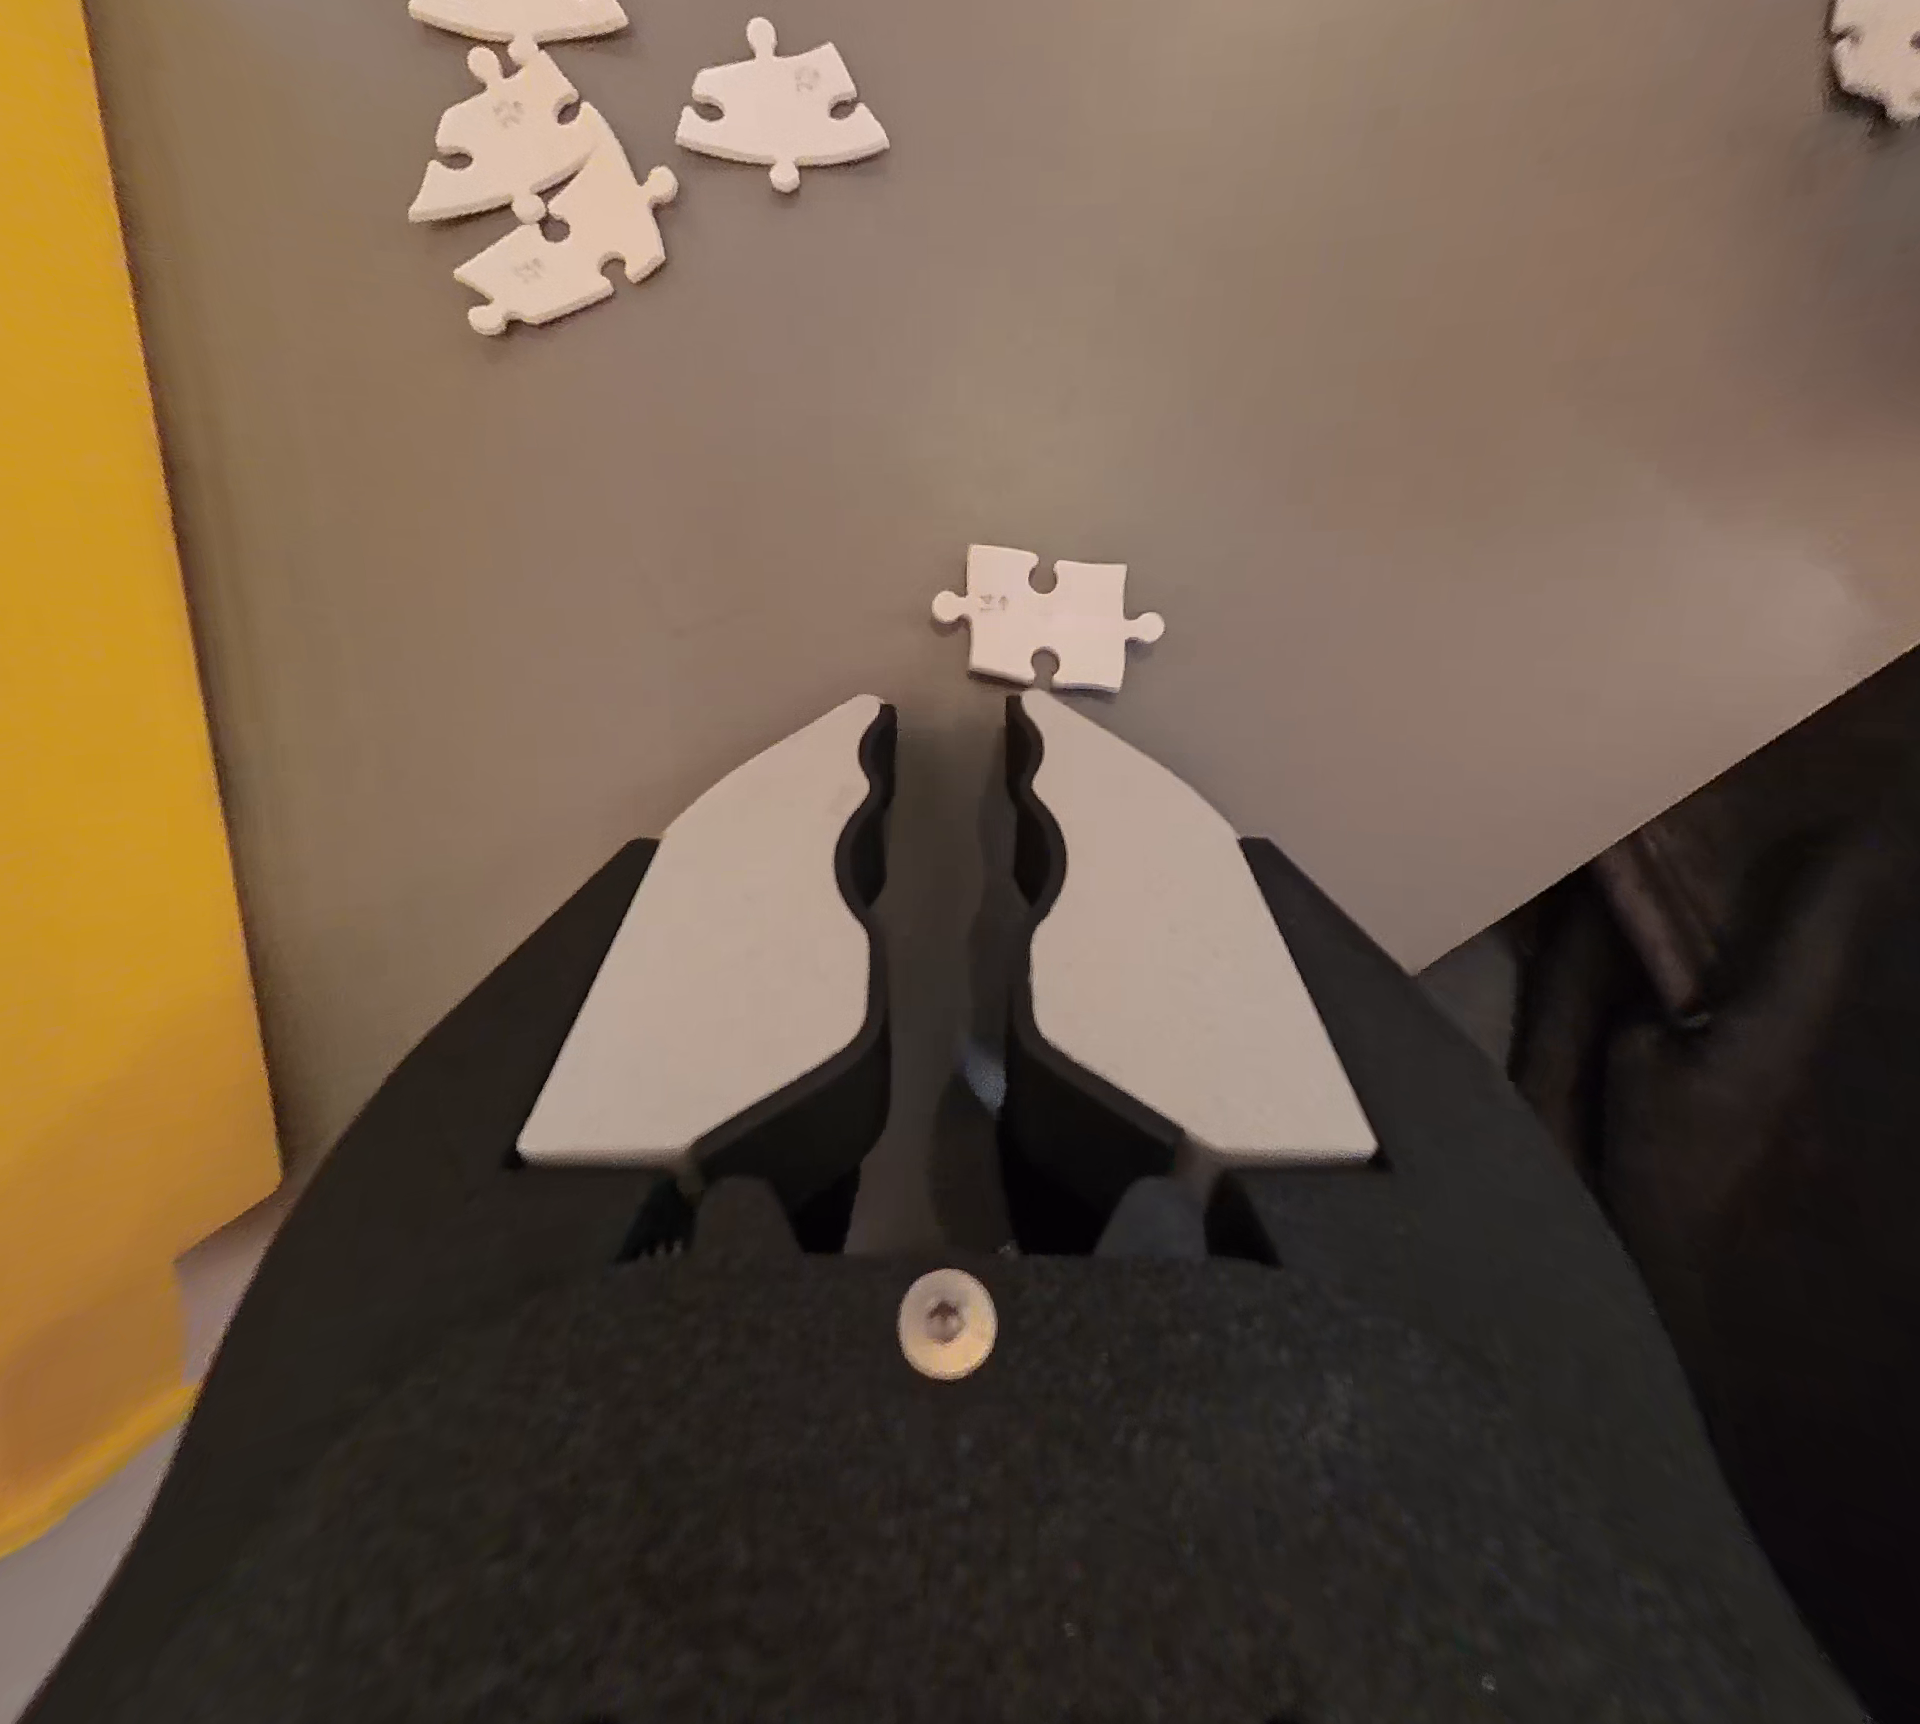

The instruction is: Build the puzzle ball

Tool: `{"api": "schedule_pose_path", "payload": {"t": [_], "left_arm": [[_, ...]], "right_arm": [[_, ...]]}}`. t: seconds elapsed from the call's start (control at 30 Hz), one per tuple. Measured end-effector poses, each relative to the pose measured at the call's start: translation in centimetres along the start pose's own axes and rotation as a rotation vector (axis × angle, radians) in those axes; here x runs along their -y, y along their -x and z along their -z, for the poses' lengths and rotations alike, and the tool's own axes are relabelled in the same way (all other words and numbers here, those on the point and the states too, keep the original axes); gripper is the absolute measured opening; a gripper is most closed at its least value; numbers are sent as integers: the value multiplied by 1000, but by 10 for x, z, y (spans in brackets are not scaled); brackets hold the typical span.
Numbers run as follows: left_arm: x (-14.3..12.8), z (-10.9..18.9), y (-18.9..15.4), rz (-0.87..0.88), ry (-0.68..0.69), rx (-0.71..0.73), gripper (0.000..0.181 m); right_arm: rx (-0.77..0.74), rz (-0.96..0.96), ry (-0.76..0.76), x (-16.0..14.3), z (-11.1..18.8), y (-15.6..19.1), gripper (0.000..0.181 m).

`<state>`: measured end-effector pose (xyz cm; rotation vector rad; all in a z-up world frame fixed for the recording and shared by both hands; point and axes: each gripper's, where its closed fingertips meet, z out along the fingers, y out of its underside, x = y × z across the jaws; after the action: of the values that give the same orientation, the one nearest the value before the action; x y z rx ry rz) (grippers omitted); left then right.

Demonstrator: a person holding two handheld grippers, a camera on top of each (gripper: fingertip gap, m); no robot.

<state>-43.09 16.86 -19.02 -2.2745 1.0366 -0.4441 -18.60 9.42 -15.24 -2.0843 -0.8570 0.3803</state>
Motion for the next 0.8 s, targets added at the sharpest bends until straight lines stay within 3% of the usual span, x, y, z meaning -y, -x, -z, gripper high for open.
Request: {"api": "schedule_pose_path", "payload": {"t": [0.13, 0.3, 0.47, 0.8], "left_arm": [[5, 1, -4, 1, -28, -25, 19], [26, 13, -1, 9, -149, -43, 22], [40, 24, 3, 44, -253, -79, 23], [43, 10, 3, 45, -238, -147, 24]], "right_arm": [[-69, -30, -38, -1, 0, -7, 34], [-191, -99, -275, 19, 10, -35, 34], [-450, -48, -413, 23, 38, -68, 32], [-482, -86, -341, 15, 32, -77, 33]]}}
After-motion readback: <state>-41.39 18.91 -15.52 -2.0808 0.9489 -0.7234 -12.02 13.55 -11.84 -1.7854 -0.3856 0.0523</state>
